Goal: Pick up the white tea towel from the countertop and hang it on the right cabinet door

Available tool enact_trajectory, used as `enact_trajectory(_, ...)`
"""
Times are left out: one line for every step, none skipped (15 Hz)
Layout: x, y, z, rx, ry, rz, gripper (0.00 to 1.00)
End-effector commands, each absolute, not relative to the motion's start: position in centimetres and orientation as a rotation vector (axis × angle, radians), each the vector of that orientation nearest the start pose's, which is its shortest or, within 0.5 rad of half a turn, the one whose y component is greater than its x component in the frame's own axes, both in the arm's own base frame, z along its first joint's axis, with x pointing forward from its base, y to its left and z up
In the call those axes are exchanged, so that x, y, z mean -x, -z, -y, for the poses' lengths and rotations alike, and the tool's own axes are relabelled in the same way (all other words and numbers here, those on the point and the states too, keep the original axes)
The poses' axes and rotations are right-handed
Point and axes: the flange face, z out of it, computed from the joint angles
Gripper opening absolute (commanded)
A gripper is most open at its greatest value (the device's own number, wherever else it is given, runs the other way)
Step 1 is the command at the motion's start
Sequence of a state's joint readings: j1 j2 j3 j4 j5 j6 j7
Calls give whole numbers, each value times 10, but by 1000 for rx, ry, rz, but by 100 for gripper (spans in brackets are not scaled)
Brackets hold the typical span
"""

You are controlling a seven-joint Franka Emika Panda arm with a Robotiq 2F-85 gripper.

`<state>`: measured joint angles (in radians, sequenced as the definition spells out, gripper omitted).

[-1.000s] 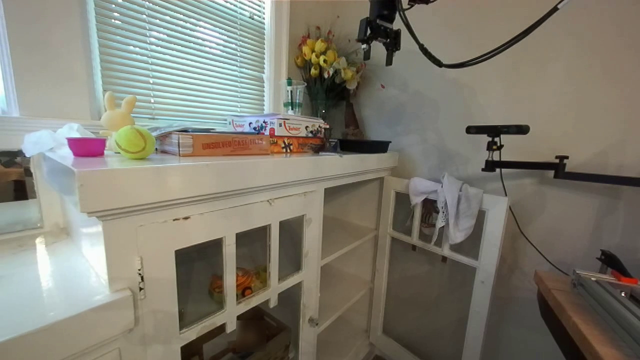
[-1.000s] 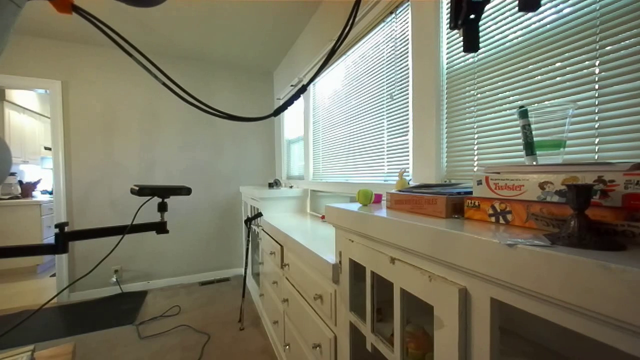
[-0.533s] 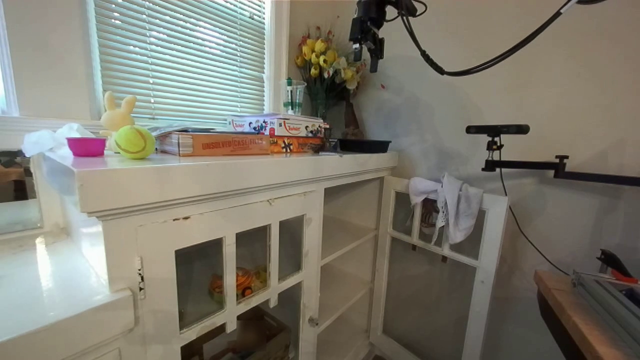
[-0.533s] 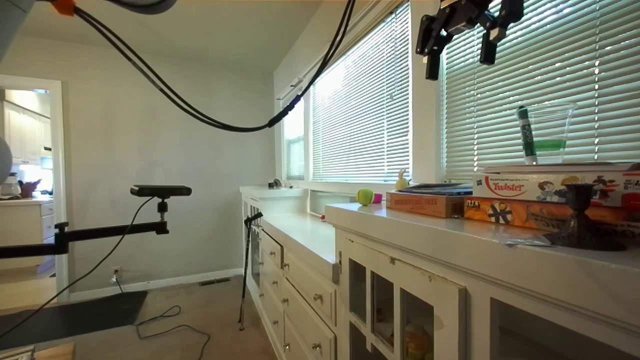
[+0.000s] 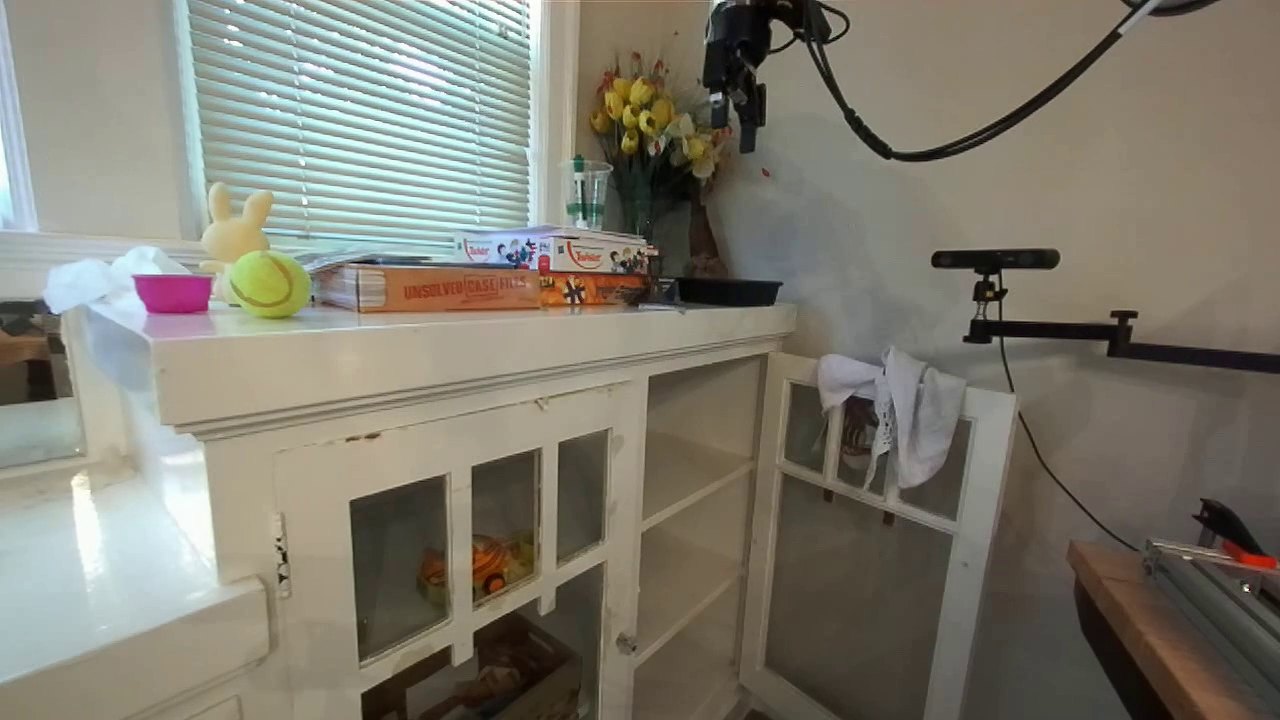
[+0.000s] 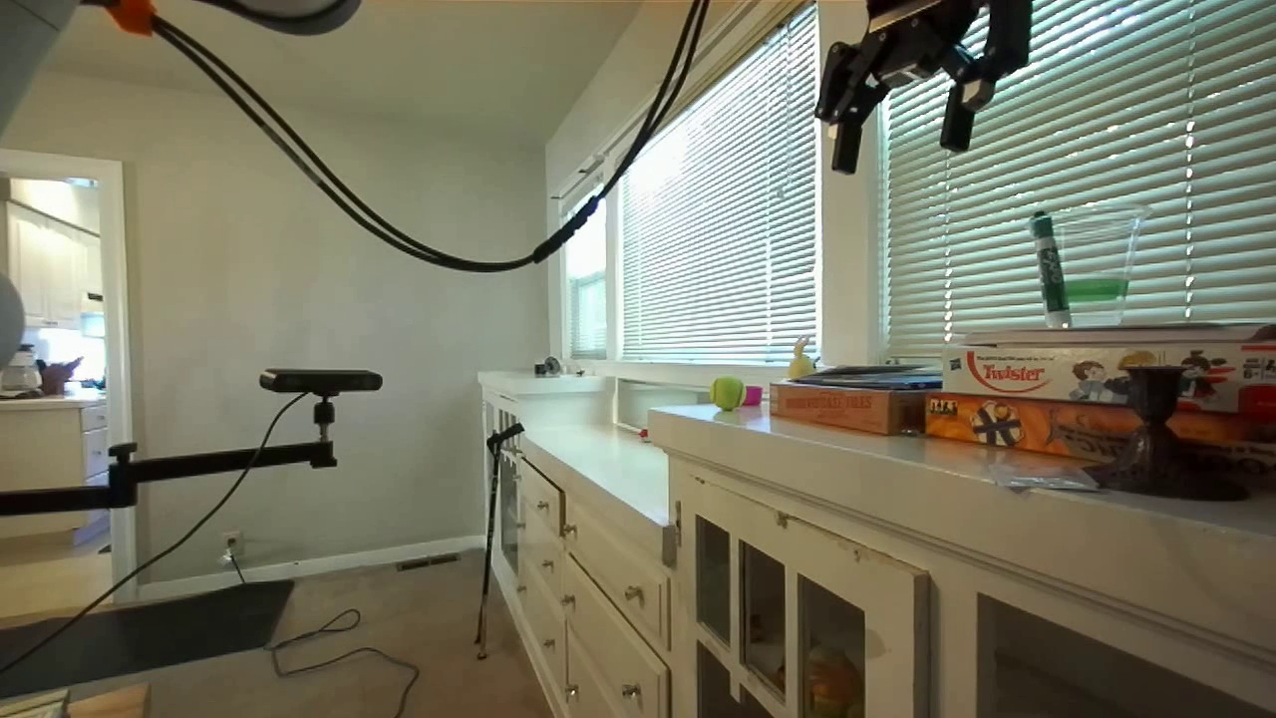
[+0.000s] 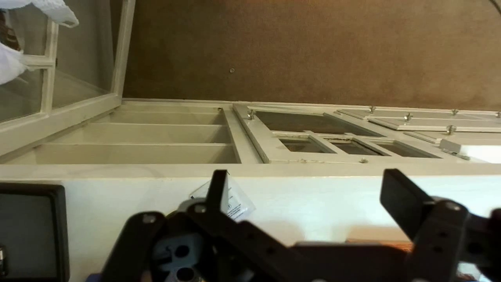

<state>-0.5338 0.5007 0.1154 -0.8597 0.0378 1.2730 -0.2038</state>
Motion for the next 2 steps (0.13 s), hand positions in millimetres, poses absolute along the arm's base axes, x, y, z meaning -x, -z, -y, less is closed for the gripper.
enact_trajectory(-595,-619,287,3009,-78,-328,100)
enact_trajectory(-595,-619,287,3009,-78,-328,100)
